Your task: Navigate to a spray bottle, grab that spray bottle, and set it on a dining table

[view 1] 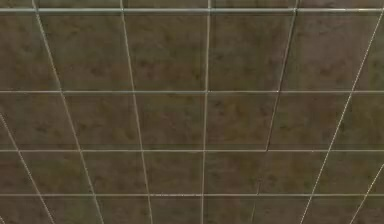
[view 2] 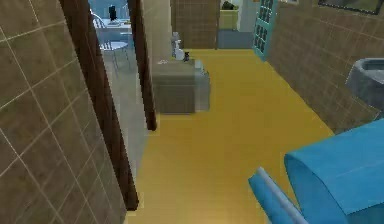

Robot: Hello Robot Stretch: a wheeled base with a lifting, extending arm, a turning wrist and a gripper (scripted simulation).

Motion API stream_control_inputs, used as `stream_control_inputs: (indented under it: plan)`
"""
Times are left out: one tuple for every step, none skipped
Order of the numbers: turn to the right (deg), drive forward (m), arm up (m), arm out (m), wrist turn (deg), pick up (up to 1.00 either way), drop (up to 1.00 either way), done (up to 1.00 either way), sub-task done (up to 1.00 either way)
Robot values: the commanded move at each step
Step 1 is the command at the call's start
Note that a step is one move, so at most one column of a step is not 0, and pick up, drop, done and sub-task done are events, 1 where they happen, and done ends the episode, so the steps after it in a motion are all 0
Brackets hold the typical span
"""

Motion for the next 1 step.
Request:
stream_control_inputs:
  plan:
    - [-45.0, 0.0, 0.0, 0.0, 0.0, 0.0, 0.0, 0.0, 0.0]
